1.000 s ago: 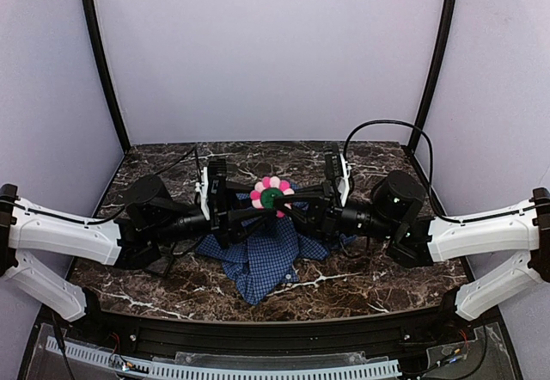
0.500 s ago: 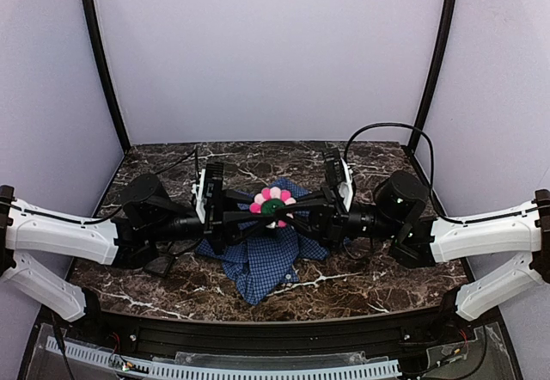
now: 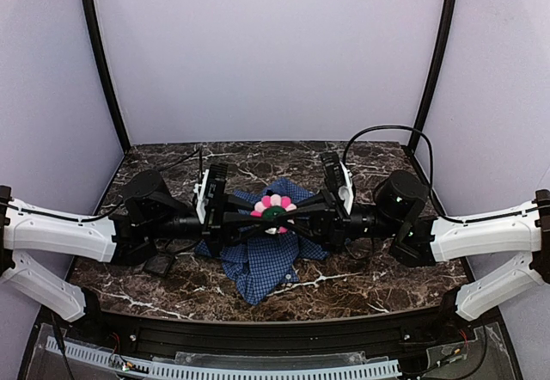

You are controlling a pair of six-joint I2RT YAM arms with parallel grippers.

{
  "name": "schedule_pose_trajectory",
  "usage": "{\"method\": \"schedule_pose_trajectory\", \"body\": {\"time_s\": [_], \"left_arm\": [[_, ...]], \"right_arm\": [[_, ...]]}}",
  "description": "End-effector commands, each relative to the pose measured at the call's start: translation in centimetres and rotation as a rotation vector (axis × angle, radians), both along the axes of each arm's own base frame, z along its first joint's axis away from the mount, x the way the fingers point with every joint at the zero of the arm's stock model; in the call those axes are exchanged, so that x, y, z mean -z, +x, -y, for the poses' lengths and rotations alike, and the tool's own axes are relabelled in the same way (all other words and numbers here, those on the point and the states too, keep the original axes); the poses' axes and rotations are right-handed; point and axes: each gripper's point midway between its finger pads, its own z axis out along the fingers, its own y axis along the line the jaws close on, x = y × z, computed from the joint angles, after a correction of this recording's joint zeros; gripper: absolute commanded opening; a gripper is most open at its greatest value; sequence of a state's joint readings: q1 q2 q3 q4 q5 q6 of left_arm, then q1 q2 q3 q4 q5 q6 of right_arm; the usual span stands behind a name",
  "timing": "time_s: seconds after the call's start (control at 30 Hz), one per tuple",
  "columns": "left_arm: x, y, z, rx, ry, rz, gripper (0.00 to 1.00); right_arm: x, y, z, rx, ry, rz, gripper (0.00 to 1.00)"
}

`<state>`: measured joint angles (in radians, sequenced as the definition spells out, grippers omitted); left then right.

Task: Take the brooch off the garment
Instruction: Close the brooch.

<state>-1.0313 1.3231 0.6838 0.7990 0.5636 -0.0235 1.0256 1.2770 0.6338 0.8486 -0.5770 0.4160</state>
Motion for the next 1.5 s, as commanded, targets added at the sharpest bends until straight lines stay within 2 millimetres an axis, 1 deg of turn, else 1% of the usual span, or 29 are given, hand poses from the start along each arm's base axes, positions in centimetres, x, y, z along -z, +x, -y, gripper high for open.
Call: {"method": "schedule_pose_trajectory", "body": {"time_s": [0.0, 0.03, 0.07, 0.1, 0.13, 0.17, 0.2, 0.23, 0.3, 0.33, 0.37, 0.4, 0.5, 0.53, 0.67, 0.77, 0.9, 1.0, 1.27, 1.47], "left_arm": [[0.0, -0.6, 0.4, 0.025, 0.023, 0.019, 0.10], [0.0, -0.5, 0.4, 0.013, 0.021, 0.021, 0.11], [0.3, -0.4, 0.2, 0.004, 0.024, 0.032, 0.14], [0.2, -0.3, 0.1, -0.013, 0.020, 0.041, 0.29], [0.7, -0.2, -0.1, -0.027, 0.030, 0.061, 0.38], [0.7, 0.2, -0.3, -0.054, 0.029, 0.071, 0.61], [1.2, 0.3, -0.4, -0.070, 0.040, 0.095, 0.70], [1.2, 0.9, -0.6, -0.111, 0.040, 0.107, 0.81], [1.8, 1.8, -1.0, -0.173, 0.045, 0.137, 0.89], [2.0, 1.9, -1.1, -0.187, 0.045, 0.161, 0.91], [2.0, 2.2, -1.1, -0.209, 0.039, 0.173, 0.92], [2.5, 2.4, -1.1, -0.218, 0.048, 0.186, 0.93], [2.7, 3.0, -1.2, -0.254, 0.039, 0.205, 0.94], [3.0, 3.5, -1.2, -0.282, 0.043, 0.207, 0.93], [2.7, 4.7, -1.2, -0.349, 0.032, 0.209, 0.92], [2.4, 5.2, -0.8, -0.362, 0.029, 0.208, 0.91], [2.7, 6.1, -0.6, -0.400, 0.043, 0.211, 0.89], [2.8, 6.0, -0.4, -0.391, 0.045, 0.208, 0.89], [2.1, 4.8, 0.8, -0.292, 0.034, 0.199, 0.89], [1.8, 4.0, 0.9, -0.244, 0.023, 0.197, 0.88]], "right_arm": [[1.2, 0.3, -0.6, 0.001, -0.051, -0.054, 0.00], [1.1, 0.3, -0.5, 0.003, -0.048, -0.053, 0.00], [1.0, 0.3, -0.4, 0.009, -0.044, -0.052, 0.00], [0.8, 0.4, -0.3, 0.019, -0.037, -0.051, 0.00], [0.6, 0.5, -0.1, 0.030, -0.026, -0.050, 0.00], [0.2, 0.7, 0.2, 0.047, -0.011, -0.048, 0.00], [0.0, 0.8, 0.4, 0.063, 0.002, -0.046, 0.00], [-0.2, 1.0, 0.6, 0.076, 0.014, -0.045, 0.00], [-0.7, 1.2, 0.9, 0.097, 0.041, -0.041, 0.00], [-0.9, 1.3, 0.9, 0.106, 0.050, -0.041, 0.00], [-1.2, 1.5, 1.0, 0.115, 0.061, -0.039, 0.00], [-1.4, 1.6, 1.0, 0.121, 0.069, -0.037, 0.00], [-2.2, 1.6, 1.0, 0.118, 0.086, -0.027, 0.00], [-2.4, 1.5, 0.9, 0.113, 0.089, -0.024, 0.00], [-2.5, 1.3, 0.7, 0.098, 0.091, -0.023, 0.00], [-2.5, 1.3, 0.5, 0.091, 0.088, -0.023, 0.00], [-2.5, 1.2, 0.6, 0.086, 0.089, -0.021, 0.00], [-2.5, 1.2, 0.5, 0.084, 0.088, -0.020, 0.00], [-2.3, 1.4, 0.4, 0.094, 0.086, -0.024, 0.00], [-2.1, 1.7, 0.4, 0.108, 0.082, -0.031, 0.00]]}}
